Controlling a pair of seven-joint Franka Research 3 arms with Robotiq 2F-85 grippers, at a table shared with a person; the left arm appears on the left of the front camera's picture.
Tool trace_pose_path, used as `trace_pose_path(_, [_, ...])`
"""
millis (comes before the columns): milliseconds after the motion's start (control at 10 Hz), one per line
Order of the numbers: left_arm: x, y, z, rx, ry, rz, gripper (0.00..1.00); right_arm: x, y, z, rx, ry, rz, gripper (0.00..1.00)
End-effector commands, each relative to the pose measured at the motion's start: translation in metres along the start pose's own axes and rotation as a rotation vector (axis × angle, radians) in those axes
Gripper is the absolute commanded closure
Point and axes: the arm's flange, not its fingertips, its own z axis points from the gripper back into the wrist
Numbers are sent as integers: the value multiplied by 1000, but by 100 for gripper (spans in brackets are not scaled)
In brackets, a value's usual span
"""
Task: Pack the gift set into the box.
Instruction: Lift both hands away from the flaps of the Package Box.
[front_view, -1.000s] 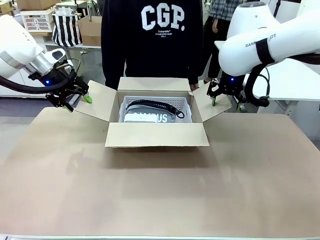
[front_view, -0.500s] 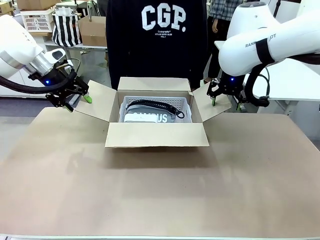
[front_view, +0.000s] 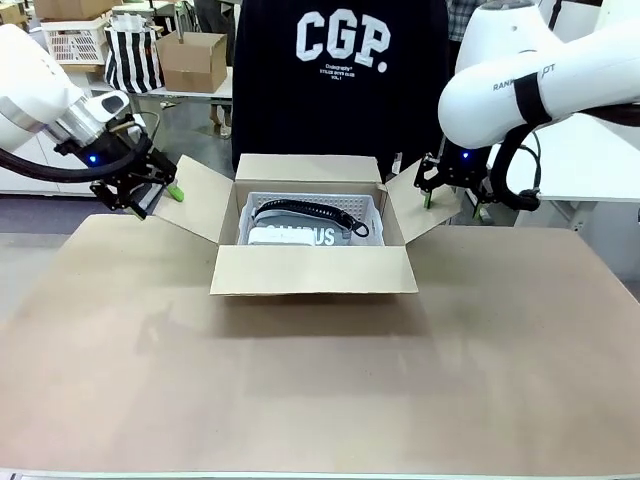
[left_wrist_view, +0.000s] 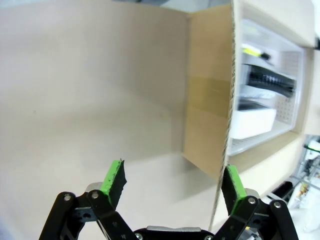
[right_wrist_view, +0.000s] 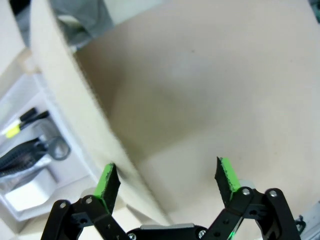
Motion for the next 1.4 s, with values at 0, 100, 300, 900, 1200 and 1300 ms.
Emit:
trace_pose_path(0, [-48, -23, 84, -152, -74, -64, 0, -34, -35, 86, 132, 32, 20, 0])
trace_pose_path(100, [-73, -31, 116, -243, -92, -84, 0, -55, -56, 120, 217, 88, 26, 0])
trace_pose_path(300, [-110, -25, 154, -550, -46, -109, 0, -84, -102, 155, 467, 297, 24, 0])
trace_pose_path(900, [-91, 58, 150, -830, -108, 138, 0, -64, -245, 90, 1051, 238, -384, 0])
trace_pose_path(1200, [-114, 55, 164, -984, -98, 72, 0, -80, -245, 134, 1045, 366, -212, 0])
trace_pose_path(1300, [-114, 55, 164, -984, -98, 72, 0, -80, -245, 134, 1045, 366, -212, 0])
